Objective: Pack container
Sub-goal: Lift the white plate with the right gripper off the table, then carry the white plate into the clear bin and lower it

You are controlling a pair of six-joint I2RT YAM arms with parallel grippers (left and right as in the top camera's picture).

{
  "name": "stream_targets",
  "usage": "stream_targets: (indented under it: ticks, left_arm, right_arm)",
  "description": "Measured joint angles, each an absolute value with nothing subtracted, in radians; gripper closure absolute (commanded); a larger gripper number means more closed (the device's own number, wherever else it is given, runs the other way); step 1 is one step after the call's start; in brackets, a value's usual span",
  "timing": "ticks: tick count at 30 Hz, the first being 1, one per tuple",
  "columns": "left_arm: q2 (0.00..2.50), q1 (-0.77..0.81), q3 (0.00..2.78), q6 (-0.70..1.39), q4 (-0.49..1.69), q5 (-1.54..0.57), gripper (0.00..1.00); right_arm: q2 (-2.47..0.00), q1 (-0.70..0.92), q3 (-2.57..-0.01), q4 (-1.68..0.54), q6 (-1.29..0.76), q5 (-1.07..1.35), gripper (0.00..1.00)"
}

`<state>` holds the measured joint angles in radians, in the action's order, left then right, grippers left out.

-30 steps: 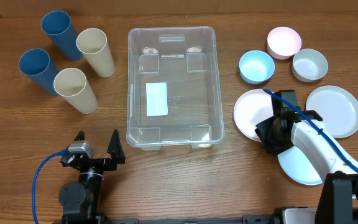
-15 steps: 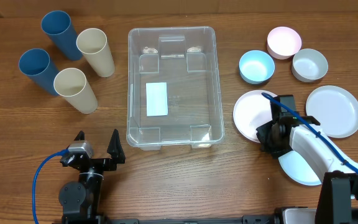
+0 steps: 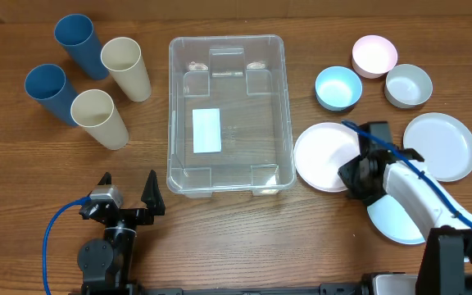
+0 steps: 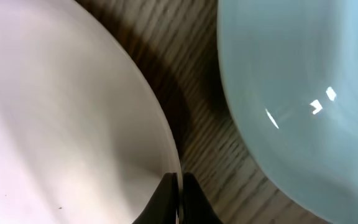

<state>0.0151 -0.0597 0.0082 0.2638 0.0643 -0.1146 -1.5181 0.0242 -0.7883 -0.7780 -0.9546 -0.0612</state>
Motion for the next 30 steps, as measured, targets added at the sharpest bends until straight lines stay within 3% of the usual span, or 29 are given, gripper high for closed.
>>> stream_targets:
  ticks: [8,16,23,30]
  left_arm:
    - [0.015,-0.06,0.008,0.264,0.064,-0.115,0.0]
    - [0.015,-0.06,0.008,0.264,0.064,-0.115,0.0]
    - [0.015,-0.06,0.008,0.264,0.064,-0.115,0.0]
    - [0.015,-0.06,0.008,0.264,0.064,-0.115,0.0]
  right_arm:
    - [-1.508,0.02,-1.134,-1.023,-0.887,-0.083,0.96]
    - [-1.505,0.02,-1.282,-1.103,-0.833,-0.131,0.96]
    - [-1.502,0.026,-1.566,-1.162,-0.665,-0.138,0.96]
    - [-1.499,0.248,-1.584,-1.138,-0.538,-0.044,0.96]
